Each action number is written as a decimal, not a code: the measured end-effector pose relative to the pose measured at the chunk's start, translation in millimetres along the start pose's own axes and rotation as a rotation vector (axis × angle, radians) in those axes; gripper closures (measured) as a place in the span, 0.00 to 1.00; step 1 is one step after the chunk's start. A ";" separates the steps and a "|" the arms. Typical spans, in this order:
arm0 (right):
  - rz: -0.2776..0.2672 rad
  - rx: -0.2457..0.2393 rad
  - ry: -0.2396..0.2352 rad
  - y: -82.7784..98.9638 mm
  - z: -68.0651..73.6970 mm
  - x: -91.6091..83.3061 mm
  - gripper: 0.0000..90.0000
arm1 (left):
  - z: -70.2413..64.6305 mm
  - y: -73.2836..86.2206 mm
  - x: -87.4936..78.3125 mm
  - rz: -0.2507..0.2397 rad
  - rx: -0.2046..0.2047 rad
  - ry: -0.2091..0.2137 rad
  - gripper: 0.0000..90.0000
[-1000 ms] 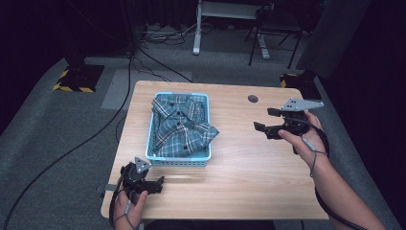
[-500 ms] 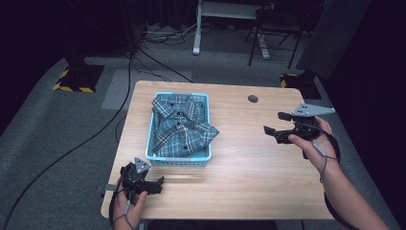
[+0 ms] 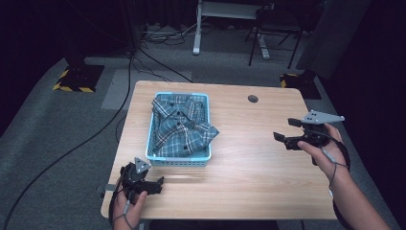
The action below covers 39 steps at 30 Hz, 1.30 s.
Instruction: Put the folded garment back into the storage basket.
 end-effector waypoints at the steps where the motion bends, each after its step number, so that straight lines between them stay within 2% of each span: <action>1: 0.000 0.003 0.006 1.8 -1.6 -1.4 0.19 | 0.0 0.0 0.0 0.000 0.000 0.000 0.00; 6: 0.029 -0.030 0.025 13.9 -7.7 -6.8 0.18 | 0.1 0.1 -0.1 0.001 0.001 0.001 0.00; 16: 0.036 -0.004 0.043 34.2 -15.1 -16.7 0.18 | 0.1 -0.1 0.1 0.000 0.000 0.001 0.00; 26: 0.069 0.016 0.065 58.9 -25.9 -21.5 0.17 | 0.1 -0.1 0.1 0.000 0.000 0.001 0.00; 39: 0.089 0.040 0.083 80.0 -33.2 -31.1 0.17 | 0.1 -0.1 0.1 0.000 0.000 0.001 0.00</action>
Point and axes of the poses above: each handheld gripper's, and its own axes: x roughly forward along the jaws, y roughly out of its underside, z roughly to its left, the point moved 5 cm from there along x, roughly forward along the jaws, and after that the axes turned 12 degrees about -z, right-handed, at the moved point
